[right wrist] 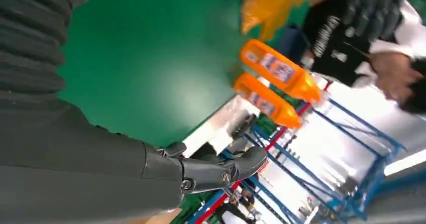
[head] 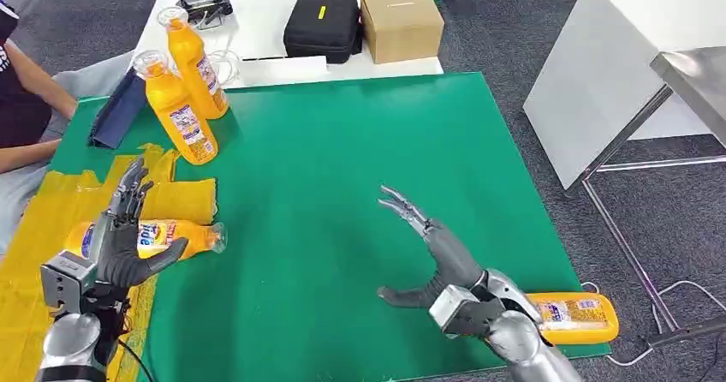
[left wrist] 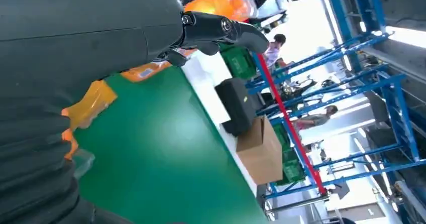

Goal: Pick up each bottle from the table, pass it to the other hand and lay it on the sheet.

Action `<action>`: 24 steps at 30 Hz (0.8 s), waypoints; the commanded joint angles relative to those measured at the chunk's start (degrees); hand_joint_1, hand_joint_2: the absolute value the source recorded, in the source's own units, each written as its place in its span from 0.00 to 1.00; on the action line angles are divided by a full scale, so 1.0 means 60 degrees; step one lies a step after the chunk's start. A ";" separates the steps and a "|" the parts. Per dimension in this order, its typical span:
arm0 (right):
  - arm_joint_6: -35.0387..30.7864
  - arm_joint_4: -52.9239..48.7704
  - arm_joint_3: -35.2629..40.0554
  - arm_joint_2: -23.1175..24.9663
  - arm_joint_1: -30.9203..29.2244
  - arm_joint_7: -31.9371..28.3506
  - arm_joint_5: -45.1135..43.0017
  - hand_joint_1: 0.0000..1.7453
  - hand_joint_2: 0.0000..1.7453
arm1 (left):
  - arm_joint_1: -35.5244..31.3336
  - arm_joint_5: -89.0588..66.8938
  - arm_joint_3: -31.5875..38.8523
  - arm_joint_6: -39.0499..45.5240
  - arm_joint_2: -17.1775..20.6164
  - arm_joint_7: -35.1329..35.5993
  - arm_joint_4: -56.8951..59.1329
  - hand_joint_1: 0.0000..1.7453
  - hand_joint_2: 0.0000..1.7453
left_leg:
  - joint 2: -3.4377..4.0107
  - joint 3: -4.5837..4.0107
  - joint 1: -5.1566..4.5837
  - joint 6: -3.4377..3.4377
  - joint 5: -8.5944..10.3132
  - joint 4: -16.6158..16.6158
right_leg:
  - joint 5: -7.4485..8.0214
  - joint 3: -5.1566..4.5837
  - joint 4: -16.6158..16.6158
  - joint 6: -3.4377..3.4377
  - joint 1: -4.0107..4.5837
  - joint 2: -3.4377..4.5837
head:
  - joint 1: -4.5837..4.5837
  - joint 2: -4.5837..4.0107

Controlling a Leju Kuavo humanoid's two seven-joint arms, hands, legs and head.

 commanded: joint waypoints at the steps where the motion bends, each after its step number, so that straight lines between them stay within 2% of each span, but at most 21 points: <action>1: -0.0084 -0.0878 -0.0016 -0.1313 0.1126 -0.0340 0.0773 0.00 1.00 | -0.0327 0.0104 -0.0327 -0.0017 -0.0419 0.0110 0.0795 0.00 1.00 | -0.0047 0.0019 0.0003 -0.0003 -0.0001 -0.0005 | -0.0011 0.0034 -0.0007 -0.0010 0.0003 -0.0040 | 0.0000 0.0000; 6: -0.0328 -0.1144 -0.0243 -0.1861 0.2138 -0.0254 0.1553 0.00 1.00 | -0.0279 0.0266 -0.0331 -0.0025 -0.0453 0.0184 0.0844 0.00 1.00 | -0.0046 0.0022 0.0002 -0.0002 -0.0002 -0.0008 | -0.0012 0.0031 -0.0008 -0.0007 0.0001 -0.0040 | -0.0004 0.0000; 11: -0.0361 -0.1157 -0.0250 -0.1911 0.2208 -0.0318 0.1571 0.00 1.00 | -0.0283 0.0271 -0.0335 -0.0026 -0.0454 0.0181 0.0858 0.00 1.00 | -0.0056 0.0030 0.0005 -0.0003 -0.0006 -0.0007 | -0.0016 0.0044 -0.0011 -0.0010 0.0004 -0.0048 | -0.0004 0.0000; 13: -0.0367 -0.1147 -0.0206 -0.2168 0.2354 -0.0090 0.1738 0.00 1.00 | -0.0379 0.0346 -0.0368 -0.0077 -0.0465 0.0200 0.0979 0.00 1.00 | -0.0064 0.0042 0.0010 -0.0003 -0.0014 -0.0003 | -0.0023 0.0061 -0.0013 -0.0013 0.0009 -0.0053 | -0.0004 0.0000; 15: -0.0730 -0.1224 -0.0176 -0.2736 0.2790 0.0280 0.2122 0.00 1.00 | -0.0460 0.0435 -0.0424 -0.0137 -0.0456 0.0212 0.1084 0.00 1.00 | -0.0037 0.0026 0.0007 -0.0006 -0.0011 0.0000 | -0.0011 0.0038 -0.0005 -0.0012 0.0007 -0.0026 | -0.0004 0.0000; 18: -0.1797 -0.1343 -0.0190 -0.3604 0.3539 0.1113 0.2736 0.00 1.00 | -0.0402 0.0538 -0.0467 -0.0142 -0.0452 0.0201 0.0973 0.00 1.00 | -0.0079 0.0032 0.0009 -0.0002 -0.0011 0.0002 | -0.0022 0.0052 -0.0009 -0.0012 0.0005 -0.0067 | -0.0004 0.0000; 20: -0.2376 -0.1267 -0.0204 -0.3796 0.3764 0.1971 0.3439 0.00 1.00 | -0.0223 0.0606 -0.0397 -0.0136 -0.0495 0.0209 0.0731 0.00 1.00 | -0.0072 0.0028 0.0006 0.0000 -0.0015 0.0005 | -0.0022 0.0044 -0.0009 -0.0009 -0.0007 -0.0066 | -0.0004 0.0000; 21: -0.2425 -0.1246 -0.0193 -0.3823 0.3789 0.2072 0.3494 0.00 1.00 | -0.0195 0.0613 -0.0388 -0.0139 -0.0493 0.0218 0.0701 0.00 1.00 | -0.0039 0.0017 -0.0004 0.0001 -0.0011 -0.0003 | -0.0011 0.0023 -0.0006 -0.0004 -0.0020 -0.0034 | -0.0004 0.0000; 22: -0.2575 -0.1069 -0.0237 -0.3860 0.3829 0.2726 0.3991 0.00 1.00 | -0.0067 0.0656 -0.0345 -0.0154 -0.0510 0.0263 0.0540 0.00 1.00 | -0.0036 0.0031 0.0003 0.0000 -0.0021 0.0002 | -0.0016 0.0040 -0.0009 -0.0009 -0.0013 -0.0028 | -0.0004 0.0000; 24: -0.2522 -0.0897 -0.0224 -0.4022 0.3838 0.2765 0.3677 0.00 1.00 | -0.0033 0.0679 -0.0340 -0.0185 -0.0495 0.0279 0.0483 0.00 1.00 | -0.0025 0.0030 -0.0004 0.0001 -0.0021 -0.0002 | -0.0012 0.0036 -0.0009 -0.0010 -0.0017 -0.0017 | -0.0004 0.0000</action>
